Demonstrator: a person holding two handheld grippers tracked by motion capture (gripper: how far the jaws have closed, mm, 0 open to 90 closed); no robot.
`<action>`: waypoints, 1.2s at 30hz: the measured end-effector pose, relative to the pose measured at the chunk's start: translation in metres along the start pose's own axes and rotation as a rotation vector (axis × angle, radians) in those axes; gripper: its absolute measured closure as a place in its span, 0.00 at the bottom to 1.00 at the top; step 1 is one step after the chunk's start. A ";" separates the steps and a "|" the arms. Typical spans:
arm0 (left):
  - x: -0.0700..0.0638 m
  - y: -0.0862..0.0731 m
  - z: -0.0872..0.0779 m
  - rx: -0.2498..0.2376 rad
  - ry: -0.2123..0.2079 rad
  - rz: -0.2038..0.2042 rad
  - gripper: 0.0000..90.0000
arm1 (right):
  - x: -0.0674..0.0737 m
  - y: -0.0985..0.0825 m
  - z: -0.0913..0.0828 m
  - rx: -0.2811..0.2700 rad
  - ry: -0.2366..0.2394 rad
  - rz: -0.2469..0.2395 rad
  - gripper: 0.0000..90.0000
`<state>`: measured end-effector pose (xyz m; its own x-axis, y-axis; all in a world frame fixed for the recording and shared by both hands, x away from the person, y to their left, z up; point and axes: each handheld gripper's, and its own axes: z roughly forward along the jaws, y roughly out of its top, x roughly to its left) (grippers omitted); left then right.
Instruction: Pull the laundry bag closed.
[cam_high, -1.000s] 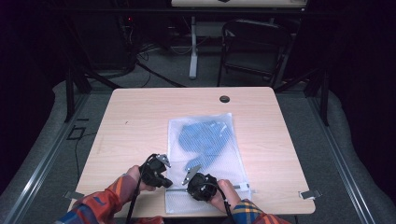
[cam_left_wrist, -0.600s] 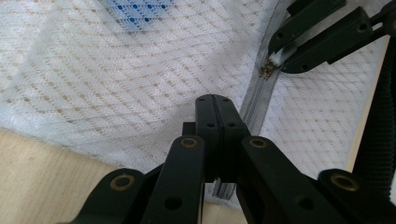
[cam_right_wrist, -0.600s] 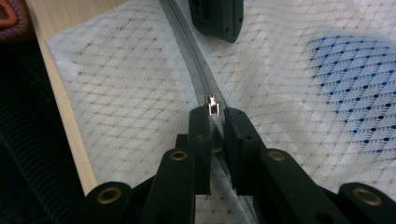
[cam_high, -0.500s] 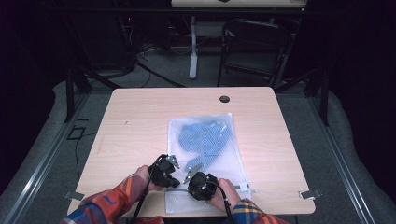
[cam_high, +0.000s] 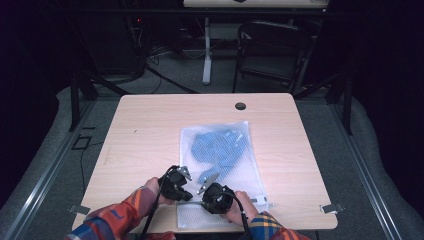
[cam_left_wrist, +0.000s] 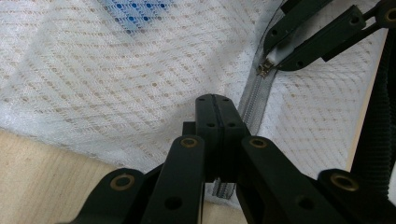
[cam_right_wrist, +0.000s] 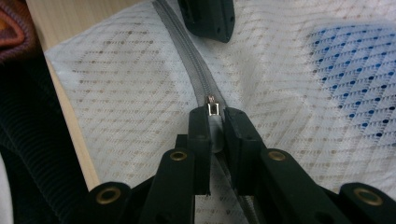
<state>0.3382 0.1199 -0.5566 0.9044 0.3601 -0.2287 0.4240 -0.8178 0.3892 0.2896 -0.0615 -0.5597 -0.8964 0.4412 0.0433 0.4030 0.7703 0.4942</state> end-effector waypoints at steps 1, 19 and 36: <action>0.000 0.000 0.000 -0.001 -0.002 -0.001 1.00 | 0.000 0.000 0.001 -0.012 0.003 0.019 0.90; -0.006 0.002 -0.002 -0.043 -0.053 0.004 1.00 | -0.008 -0.003 0.000 -0.019 0.038 0.057 0.91; -0.014 0.001 0.006 0.005 -0.068 0.048 1.00 | -0.005 -0.004 -0.004 -0.007 0.027 0.037 0.91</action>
<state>0.3262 0.1115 -0.5580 0.9186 0.2891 -0.2696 0.3795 -0.8358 0.3967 0.2921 -0.0688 -0.5587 -0.8855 0.4568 0.0852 0.4350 0.7503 0.4977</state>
